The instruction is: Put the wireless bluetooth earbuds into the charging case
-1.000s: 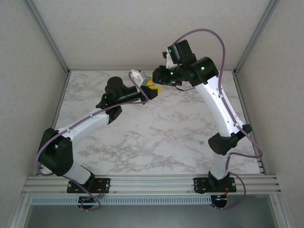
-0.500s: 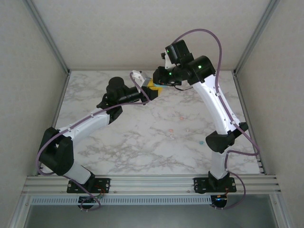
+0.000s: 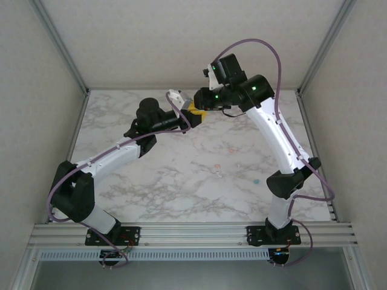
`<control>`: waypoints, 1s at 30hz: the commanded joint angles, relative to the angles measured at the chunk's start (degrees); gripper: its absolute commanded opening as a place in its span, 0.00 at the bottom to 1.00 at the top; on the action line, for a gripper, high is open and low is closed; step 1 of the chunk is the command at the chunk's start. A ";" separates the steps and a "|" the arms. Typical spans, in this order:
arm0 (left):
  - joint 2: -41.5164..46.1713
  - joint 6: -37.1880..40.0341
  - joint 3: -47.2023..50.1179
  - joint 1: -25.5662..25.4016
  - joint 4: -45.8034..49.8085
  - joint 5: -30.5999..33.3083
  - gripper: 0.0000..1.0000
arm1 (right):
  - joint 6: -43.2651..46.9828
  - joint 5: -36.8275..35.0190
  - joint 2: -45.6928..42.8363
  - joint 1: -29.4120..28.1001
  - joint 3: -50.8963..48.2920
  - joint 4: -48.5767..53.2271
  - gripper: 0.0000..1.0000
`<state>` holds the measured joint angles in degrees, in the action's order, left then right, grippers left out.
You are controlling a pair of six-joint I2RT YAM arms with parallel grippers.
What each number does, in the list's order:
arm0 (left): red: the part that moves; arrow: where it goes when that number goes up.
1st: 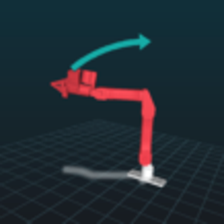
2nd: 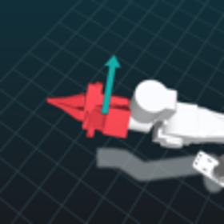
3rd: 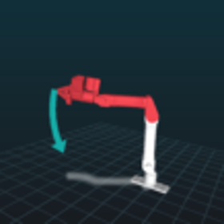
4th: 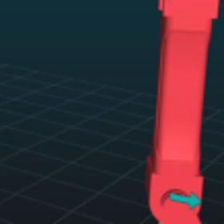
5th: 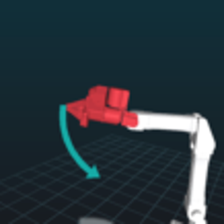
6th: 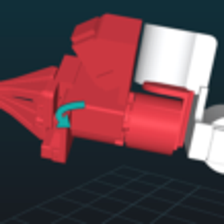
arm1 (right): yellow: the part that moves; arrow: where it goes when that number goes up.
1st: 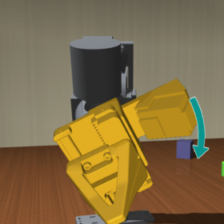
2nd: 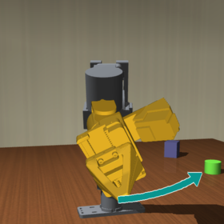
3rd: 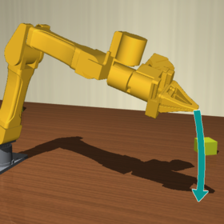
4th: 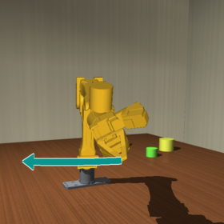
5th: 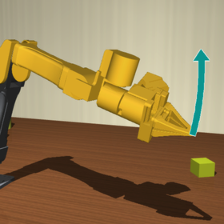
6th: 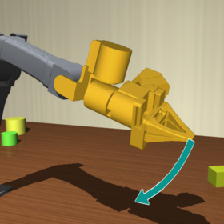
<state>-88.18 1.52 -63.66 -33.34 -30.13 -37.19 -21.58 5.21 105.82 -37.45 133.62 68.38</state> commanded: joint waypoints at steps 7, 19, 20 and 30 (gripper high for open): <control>0.47 -1.01 -2.08 -0.50 -2.78 -0.96 0.19 | 3.35 1.65 -2.63 -0.71 -0.73 -2.09 0.32; 1.57 -0.84 -1.99 -0.51 -2.46 -1.21 0.19 | 4.62 -0.30 -2.80 -0.53 -0.30 -1.46 0.38; 1.61 -0.84 -2.00 -0.50 -2.40 -1.23 0.19 | 4.49 -0.37 -2.89 -0.52 -0.29 -1.59 0.39; 1.57 -0.83 -2.08 -0.50 -2.35 -1.17 0.19 | 2.73 0.82 -3.09 -0.43 -0.13 -2.02 0.28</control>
<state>-88.18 1.43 -63.77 -33.34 -31.03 -37.19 -18.39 4.67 105.14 -37.54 133.36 67.05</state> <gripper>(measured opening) 0.343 0.294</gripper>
